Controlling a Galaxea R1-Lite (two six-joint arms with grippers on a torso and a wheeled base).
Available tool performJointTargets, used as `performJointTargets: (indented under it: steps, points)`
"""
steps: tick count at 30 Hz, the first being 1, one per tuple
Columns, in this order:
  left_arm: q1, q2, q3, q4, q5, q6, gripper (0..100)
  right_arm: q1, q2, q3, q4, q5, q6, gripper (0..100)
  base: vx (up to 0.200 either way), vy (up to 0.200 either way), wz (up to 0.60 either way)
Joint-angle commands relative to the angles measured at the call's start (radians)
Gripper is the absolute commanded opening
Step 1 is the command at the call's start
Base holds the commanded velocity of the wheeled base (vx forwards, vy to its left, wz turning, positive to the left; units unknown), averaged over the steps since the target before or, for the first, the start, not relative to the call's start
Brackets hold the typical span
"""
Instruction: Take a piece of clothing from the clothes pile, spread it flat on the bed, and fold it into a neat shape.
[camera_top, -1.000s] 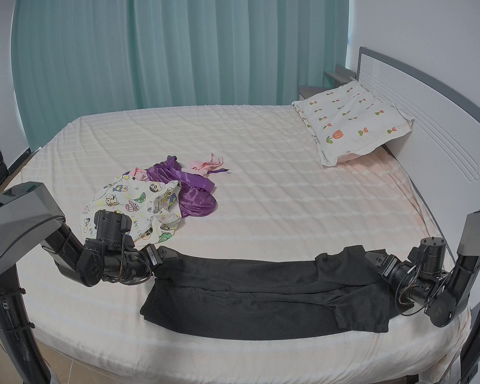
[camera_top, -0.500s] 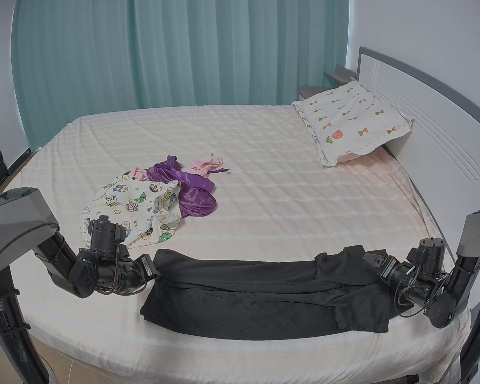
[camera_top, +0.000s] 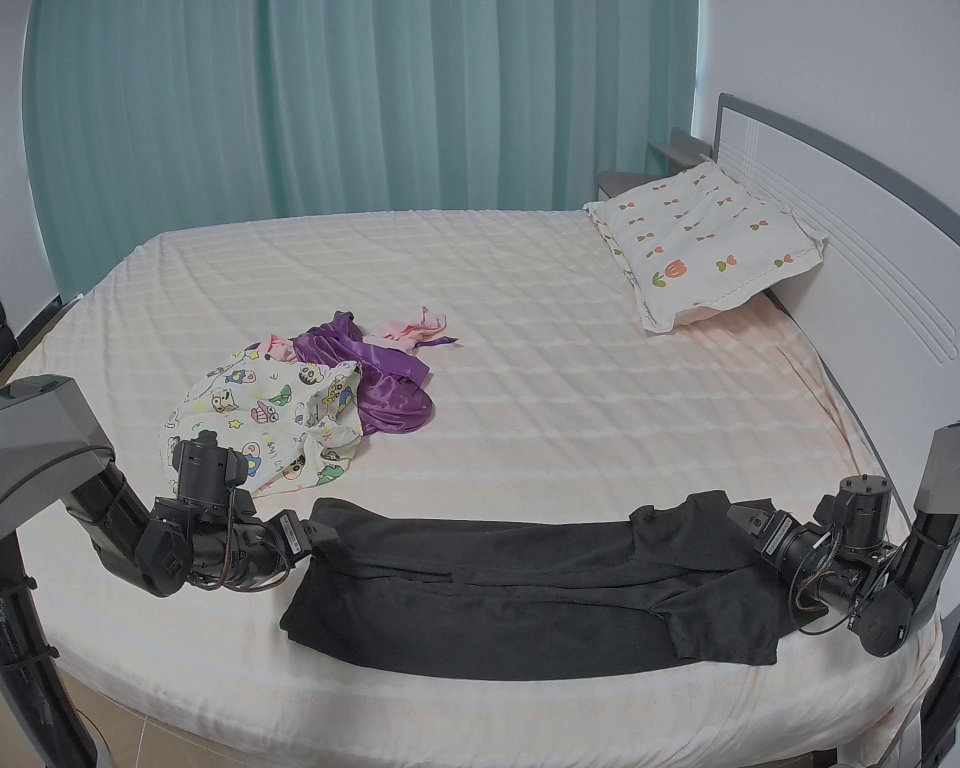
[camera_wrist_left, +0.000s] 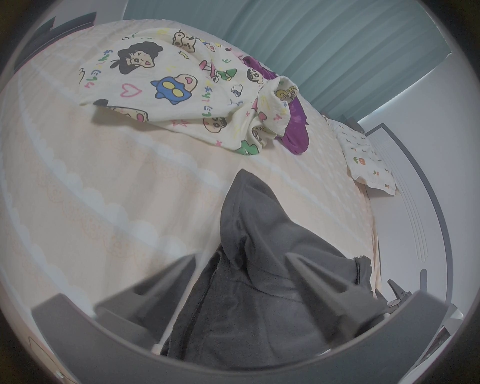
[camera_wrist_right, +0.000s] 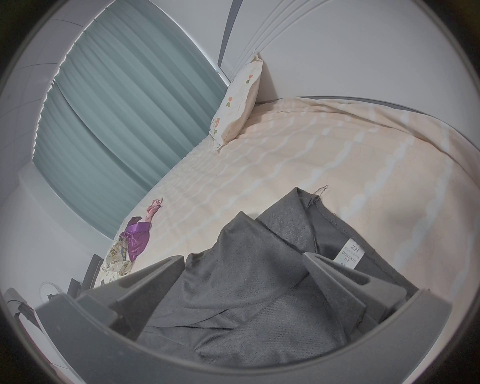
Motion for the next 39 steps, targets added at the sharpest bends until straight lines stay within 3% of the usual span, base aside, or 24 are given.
performJointTargets:
  steps: [1, 9, 17, 25, 39]
  points:
    - [0.018, -0.044, -0.006, 0.003, -0.008, -0.006, 100, 0.0, -0.01, 0.001, 0.001, 0.0, 0.0, 100, 0.0, 0.0, 0.0]
    - [0.041, -0.031, -0.03, 0.006, -0.037, 0.049, 100, 0.003, -0.008, 0.001, 0.001, 0.0, 0.0, 100, 0.0, 0.0, 0.0]
    - [0.033, 0.058, -0.092, 0.001, -0.153, 0.155, 100, 0.005, -0.01, 0.007, -0.001, 0.0, -0.002, 100, 0.0, 0.0, 0.0]
    - [0.032, 0.134, -0.145, 0.006, -0.158, 0.228, 100, 0.002, -0.032, 0.009, 0.004, 0.005, -0.002, 100, 0.0, 0.0, 0.0]
    - [-0.022, 0.167, -0.191, 0.009, -0.173, 0.259, 100, 0.002, -0.028, 0.01, 0.004, 0.008, -0.002, 100, 0.0, 0.0, 0.0]
